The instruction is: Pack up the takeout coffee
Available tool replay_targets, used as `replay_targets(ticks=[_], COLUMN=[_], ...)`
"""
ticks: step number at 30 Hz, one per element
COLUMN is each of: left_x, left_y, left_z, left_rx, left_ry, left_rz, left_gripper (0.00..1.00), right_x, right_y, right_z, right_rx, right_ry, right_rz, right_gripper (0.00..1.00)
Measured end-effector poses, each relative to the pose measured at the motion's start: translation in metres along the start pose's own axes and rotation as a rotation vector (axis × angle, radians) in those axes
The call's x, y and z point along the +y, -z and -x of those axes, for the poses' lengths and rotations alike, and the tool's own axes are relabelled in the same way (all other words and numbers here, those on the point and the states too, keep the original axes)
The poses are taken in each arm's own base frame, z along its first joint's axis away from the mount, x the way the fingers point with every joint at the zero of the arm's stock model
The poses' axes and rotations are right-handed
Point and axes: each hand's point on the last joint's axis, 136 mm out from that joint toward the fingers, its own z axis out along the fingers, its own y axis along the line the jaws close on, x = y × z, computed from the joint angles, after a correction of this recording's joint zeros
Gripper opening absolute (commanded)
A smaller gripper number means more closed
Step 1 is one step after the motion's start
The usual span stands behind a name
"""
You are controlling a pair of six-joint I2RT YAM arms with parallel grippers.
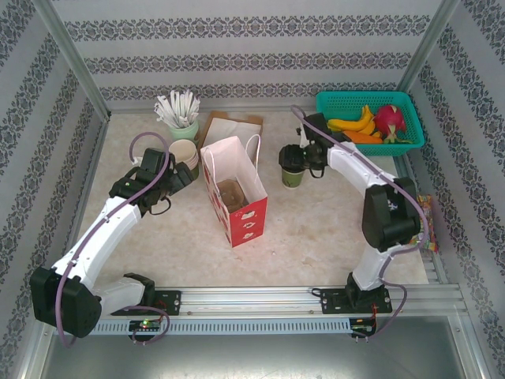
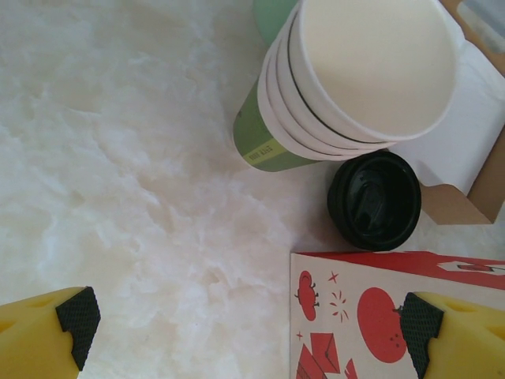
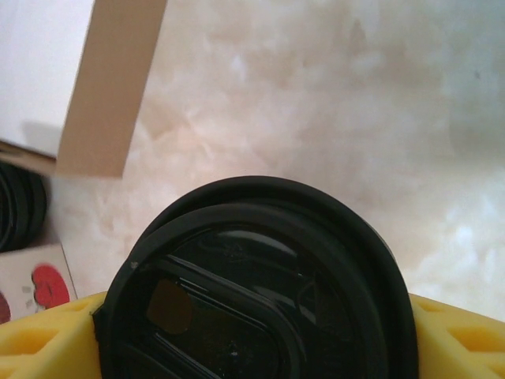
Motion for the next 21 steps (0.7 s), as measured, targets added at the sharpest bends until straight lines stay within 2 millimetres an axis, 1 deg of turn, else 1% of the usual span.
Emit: replay_targets(ticks=[4, 10, 12, 16, 21], left_x=[0.0, -0.002, -0.002, 0.002, 0.002], left_y=[0.002, 0.02, 0.022, 0.023, 0.026], left_z=[0.003, 0.015, 0.018, 0.016, 0.016], left_rx=[-0.017, -0.093, -0.115, -0.134, -0.151], left_ry=[-0.002, 0.011, 0.016, 0.021, 0.026], left_rz=[-0.002, -0.044, -0.057, -0.065, -0.081], left_gripper=[1.0, 1.0, 1.0, 1.0, 1.0], right_x=[-0.002, 0.004, 0.009, 0.019, 0.02], right_y=[0.014, 0.029, 0.033, 0.038, 0.046], right_z=[-0.029, -0.069, -0.08, -0.099, -0.118], right_rx=[0.006, 0.011, 0.014, 0.016, 0.006], right_ry=[0.019, 0.053, 0.068, 0.092, 0.112], right_rz=[0.01, 0.048, 0.061, 0.08, 0.08], right_gripper=[0.79, 0.79, 0.79, 0.8, 0.82])
